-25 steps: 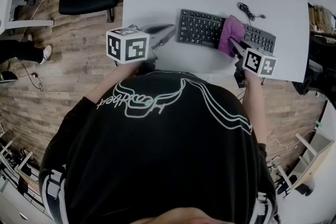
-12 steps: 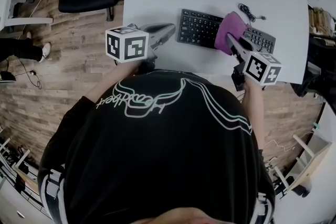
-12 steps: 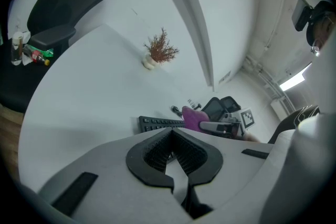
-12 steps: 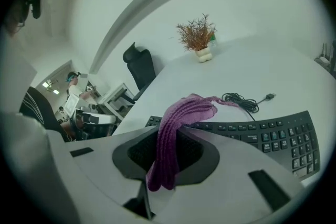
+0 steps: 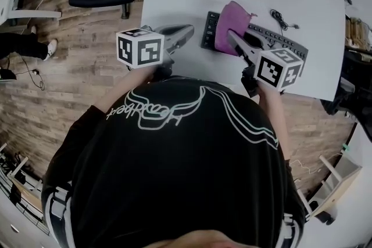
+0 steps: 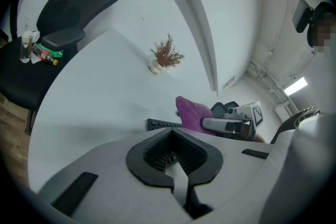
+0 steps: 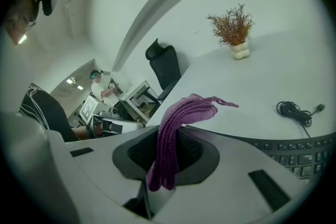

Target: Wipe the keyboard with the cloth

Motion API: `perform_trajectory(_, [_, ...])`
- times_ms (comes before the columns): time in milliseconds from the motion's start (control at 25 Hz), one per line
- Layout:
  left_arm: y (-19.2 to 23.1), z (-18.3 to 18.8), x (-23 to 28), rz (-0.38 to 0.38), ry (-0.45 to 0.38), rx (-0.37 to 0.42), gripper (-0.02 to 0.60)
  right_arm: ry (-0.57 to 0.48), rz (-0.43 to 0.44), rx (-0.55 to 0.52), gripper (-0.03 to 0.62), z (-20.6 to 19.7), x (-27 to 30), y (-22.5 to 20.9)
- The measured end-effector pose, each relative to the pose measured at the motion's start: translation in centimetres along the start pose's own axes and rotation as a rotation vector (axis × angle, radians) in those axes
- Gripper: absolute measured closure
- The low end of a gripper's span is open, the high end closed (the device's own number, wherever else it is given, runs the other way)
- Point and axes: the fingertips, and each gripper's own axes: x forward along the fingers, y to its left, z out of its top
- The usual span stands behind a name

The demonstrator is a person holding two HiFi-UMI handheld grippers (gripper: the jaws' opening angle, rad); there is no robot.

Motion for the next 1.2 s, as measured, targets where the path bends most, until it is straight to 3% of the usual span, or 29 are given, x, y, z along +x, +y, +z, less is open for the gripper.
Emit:
perform_trajectory(200, [0.5, -0.2, -0.6, 0.025, -0.013, -0.014, 0.577, 0.063, 0.07, -0.005, 0.531, -1.0, 2.6, 1.4])
perform_trajectory(520, [1.5, -0.6, -1.5, 0.047, -0.022, -0.03, 0.577, 0.135, 0.091, 0.009, 0.53, -3.2, 6.0, 1.6])
perform_trajectory(840, [1.5, -0.5, -1.5, 0.043, -0.023, -0.027, 0.577, 0.167, 0.037, 0.041, 0.53, -5.3, 7.0, -0.3])
perform_trajectory(1200, [1.0, -0.1, -1.2, 0.025, -0.016, -0.01, 0.577, 0.176, -0.039, 0.003, 0.53, -6.3, 6.9, -1.4])
